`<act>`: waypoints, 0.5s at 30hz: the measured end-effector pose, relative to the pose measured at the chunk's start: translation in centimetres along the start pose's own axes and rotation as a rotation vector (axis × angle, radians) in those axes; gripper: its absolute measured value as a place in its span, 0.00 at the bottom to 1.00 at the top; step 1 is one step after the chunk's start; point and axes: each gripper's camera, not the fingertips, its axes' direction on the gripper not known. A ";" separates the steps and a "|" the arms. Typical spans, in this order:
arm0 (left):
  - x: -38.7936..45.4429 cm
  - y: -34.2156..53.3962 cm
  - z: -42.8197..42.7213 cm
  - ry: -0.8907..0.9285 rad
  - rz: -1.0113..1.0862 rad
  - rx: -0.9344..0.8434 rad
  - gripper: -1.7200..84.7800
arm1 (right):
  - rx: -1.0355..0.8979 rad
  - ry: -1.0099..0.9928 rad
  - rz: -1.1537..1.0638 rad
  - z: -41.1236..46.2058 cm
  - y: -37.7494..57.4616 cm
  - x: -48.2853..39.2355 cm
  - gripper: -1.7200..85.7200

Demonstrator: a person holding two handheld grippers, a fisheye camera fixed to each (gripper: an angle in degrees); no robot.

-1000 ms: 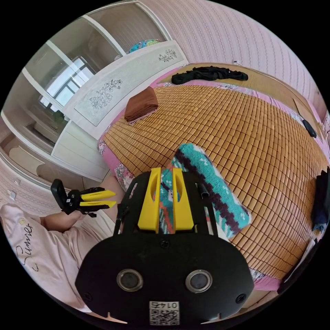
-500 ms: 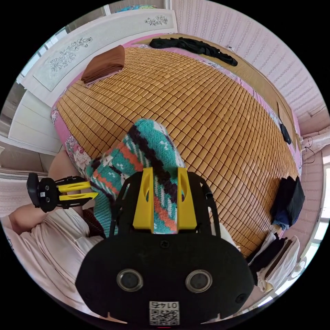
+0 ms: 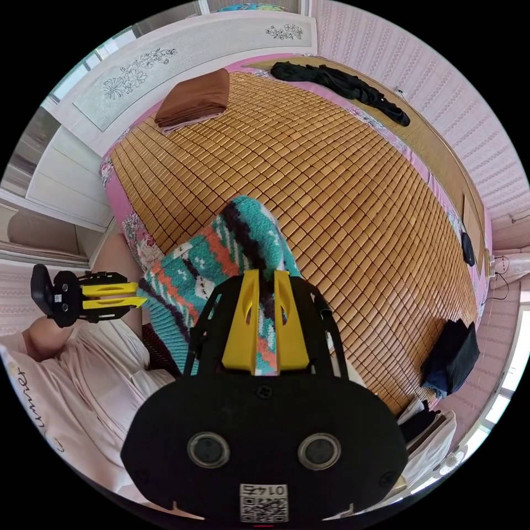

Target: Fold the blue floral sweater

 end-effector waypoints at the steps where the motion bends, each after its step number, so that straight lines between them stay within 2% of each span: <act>1: -0.2 -0.2 0.8 -0.014 -0.007 -0.019 0.06 | -0.008 0.000 -0.003 0.5 -1.0 -0.1 0.07; 5: -1.0 -0.9 3.6 -0.025 -0.039 -0.066 0.07 | -0.086 0.015 -0.024 3.0 -4.1 0.0 0.08; 10: -1.0 -2.9 6.6 -0.018 -0.031 -0.117 0.07 | -0.287 0.051 -0.047 8.4 -7.5 1.1 0.08; 15: -1.6 -5.5 8.4 0.075 -0.001 -0.194 0.06 | -0.353 -0.038 -0.024 9.7 -8.1 3.9 0.08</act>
